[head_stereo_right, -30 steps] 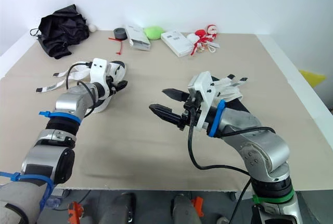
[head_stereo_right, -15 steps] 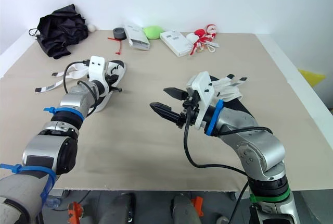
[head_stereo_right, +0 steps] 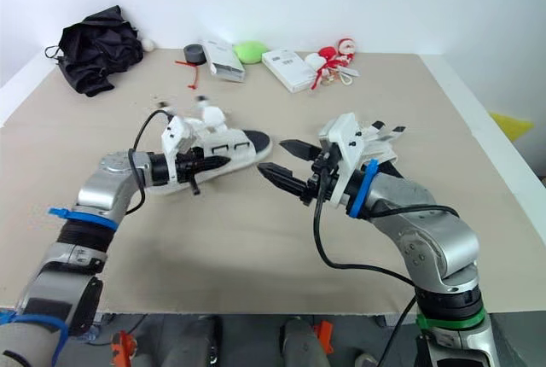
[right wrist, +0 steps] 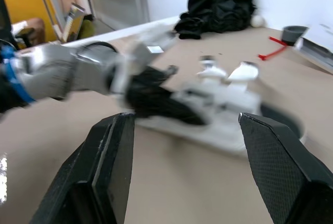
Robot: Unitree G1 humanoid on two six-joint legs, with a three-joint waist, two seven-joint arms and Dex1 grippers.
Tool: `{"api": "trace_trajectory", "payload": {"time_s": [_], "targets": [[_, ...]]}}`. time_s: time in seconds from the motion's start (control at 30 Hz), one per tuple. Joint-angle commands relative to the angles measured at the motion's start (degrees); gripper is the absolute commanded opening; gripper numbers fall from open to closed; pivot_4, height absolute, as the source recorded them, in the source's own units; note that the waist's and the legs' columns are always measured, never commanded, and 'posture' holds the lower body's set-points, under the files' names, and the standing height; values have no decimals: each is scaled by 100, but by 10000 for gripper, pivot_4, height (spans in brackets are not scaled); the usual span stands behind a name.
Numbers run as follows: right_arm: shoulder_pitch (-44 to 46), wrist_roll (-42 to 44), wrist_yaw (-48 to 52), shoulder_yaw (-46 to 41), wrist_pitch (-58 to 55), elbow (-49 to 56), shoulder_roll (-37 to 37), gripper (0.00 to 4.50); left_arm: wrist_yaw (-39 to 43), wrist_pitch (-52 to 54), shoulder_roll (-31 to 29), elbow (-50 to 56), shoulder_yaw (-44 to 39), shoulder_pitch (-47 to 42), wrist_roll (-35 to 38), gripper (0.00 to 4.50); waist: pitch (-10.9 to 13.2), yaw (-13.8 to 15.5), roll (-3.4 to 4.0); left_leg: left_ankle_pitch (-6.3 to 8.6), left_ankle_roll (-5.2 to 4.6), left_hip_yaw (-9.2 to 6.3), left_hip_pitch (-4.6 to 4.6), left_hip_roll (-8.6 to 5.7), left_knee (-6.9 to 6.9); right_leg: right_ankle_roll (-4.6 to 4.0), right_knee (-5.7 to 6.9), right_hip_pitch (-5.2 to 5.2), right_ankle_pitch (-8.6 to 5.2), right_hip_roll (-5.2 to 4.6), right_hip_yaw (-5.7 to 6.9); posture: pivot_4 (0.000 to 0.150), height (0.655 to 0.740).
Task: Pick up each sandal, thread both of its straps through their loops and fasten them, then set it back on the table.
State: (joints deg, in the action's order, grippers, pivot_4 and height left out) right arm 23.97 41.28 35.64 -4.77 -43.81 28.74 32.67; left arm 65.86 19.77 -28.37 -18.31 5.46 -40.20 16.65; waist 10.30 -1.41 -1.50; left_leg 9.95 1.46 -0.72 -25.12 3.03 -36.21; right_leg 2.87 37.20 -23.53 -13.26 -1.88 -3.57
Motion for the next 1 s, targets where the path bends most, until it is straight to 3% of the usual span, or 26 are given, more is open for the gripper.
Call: {"api": "trace_trajectory", "payload": {"time_s": [0.03, 0.13, 0.27, 0.47, 0.67, 0.73, 0.8, 0.83, 0.93, 1.0], "targets": [[67, 196, 188, -372, -73, -123, 291, 34797, 1108, 302, -573, 989, 244, 296, 359, 935, 0, 0, 0, -1, -1, 0, 3, 1, -1, 11, 2, 1, -7, 2, 1, 1500, 7380], [183, 763, 306, -566, -648, -473, 425, 34797, 1651, 160, -864, 1365, 477, 637, 393, 935, 0, 2, 0, -2, -2, 2, 6, 4, -2, 22, 2, 3, -15, 2, -2, 1500, 7380], [452, 1205, 356, -521, -1487, -1165, 527, 34797, 1786, -404, -836, 1400, 674, 899, 153, 935, 0, 5, 0, -2, -4, 3, 5, 7, -6, 16, 3, 4, -13, 4, -4, 1500, 7380], [742, 944, 601, -178, -1711, -1736, 673, 34797, 1461, -859, -421, 1095, 684, 950, 60, 935, 0, 20, 0, -4, -7, 4, 2, 4, -11, 25, 2, 3, -16, 4, -8, 1500, 7380], [623, 658, 1157, 258, -1456, -1668, 795, 34797, 1351, -1091, -267, 1060, 711, 1042, -8, 935, -1, 18, 1, -3, -7, 3, 1, 6, -11, 29, 3, 2, -18, 10, -10, 1500, 7380], [597, 407, 1396, 477, -1230, -1750, 862, 27665, 1389, -1174, -269, 1028, 735, 1063, -19, 0, 0, 17, 1, -3, -7, 3, 2, 6, -11, 30, 3, 4, -18, 11, -11, 1500, 7380], [628, 271, 1606, 616, -1099, -1827, 906, 24144, 1424, -1228, -274, 1001, 744, 1069, -27, 0, 0, 17, 1, -3, -7, 4, 2, 5, -12, 31, 3, 4, -18, 11, -15, 1500, 7380], [673, 134, 1710, 733, -1009, -1902, 938, 17682, 1450, -1257, -266, 978, 746, 1060, -18, 0, -1, 17, 1, -3, -7, 4, 2, 5, -12, 31, 3, 4, -17, 11, -16, 1500, 7380], [830, -239, 2060, 1080, -742, -2179, 986, 4437, 1548, -1360, -229, 894, 758, 1009, 6, 0, -1, 17, 1, -3, -7, 5, 2, 4, -15, 32, 3, 4, -17, 13, -19, 1500, 7380], [960, -558, 2367, 1384, -467, -2365, 1018, 2069, 1668, -1474, -215, 790, 795, 954, -20, 0, -1, 17, 1, -3, -7, 6, 4, 4, -14, 32, 3, 4, -17, 14, -21, 1500, 7380]]}}
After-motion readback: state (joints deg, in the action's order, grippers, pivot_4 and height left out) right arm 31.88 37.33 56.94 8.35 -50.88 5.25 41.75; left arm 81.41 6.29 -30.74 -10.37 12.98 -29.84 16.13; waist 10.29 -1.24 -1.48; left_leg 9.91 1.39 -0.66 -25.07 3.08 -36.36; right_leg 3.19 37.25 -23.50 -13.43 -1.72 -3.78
